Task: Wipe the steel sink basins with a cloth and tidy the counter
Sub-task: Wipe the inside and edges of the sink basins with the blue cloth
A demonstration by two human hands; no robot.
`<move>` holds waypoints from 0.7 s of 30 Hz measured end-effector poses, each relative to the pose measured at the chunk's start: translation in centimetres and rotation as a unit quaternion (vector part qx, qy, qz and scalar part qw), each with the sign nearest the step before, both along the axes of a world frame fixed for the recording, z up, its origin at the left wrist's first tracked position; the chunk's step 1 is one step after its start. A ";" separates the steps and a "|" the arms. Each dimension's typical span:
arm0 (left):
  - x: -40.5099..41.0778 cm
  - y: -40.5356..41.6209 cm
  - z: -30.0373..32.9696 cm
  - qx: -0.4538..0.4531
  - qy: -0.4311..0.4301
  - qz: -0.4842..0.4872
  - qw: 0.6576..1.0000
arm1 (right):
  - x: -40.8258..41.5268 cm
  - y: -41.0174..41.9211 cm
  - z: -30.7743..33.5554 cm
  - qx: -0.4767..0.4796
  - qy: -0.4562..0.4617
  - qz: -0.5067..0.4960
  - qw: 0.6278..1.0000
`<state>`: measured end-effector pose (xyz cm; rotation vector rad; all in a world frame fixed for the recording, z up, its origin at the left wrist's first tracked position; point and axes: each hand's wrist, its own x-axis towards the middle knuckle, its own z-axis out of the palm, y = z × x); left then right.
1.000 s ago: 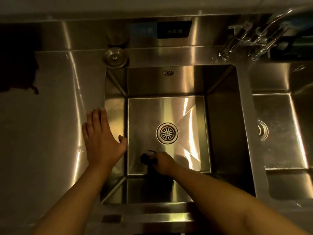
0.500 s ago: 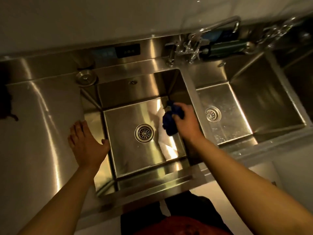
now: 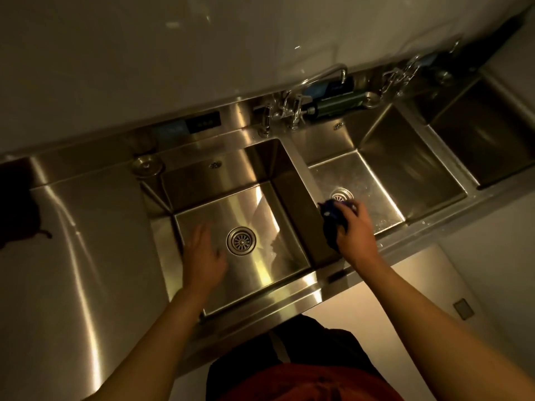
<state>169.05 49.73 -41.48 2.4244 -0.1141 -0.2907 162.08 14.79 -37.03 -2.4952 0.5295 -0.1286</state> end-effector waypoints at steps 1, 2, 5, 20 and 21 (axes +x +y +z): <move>-0.8 -1.2 0.3 -0.015 0.012 -0.014 1.000 | -1.2 -0.1 -0.5 -0.020 0.042 0.016 0.999; -1.6 -2.3 0.5 -0.035 0.020 -0.028 0.999 | -2.5 -0.2 -1.0 -0.047 0.088 0.036 0.994; -3.9 -5.3 1.0 -0.085 0.051 -0.066 0.993 | -6.3 -0.4 -2.4 -0.091 0.195 0.060 0.975; -9.6 -21.8 0.4 -0.062 0.115 -0.078 0.988 | -5.4 -6.1 -5.9 -0.162 0.170 0.286 0.929; -9.6 -23.4 0.4 -0.058 0.107 -0.075 0.990 | -5.5 -7.5 -6.1 -0.155 0.139 0.309 0.928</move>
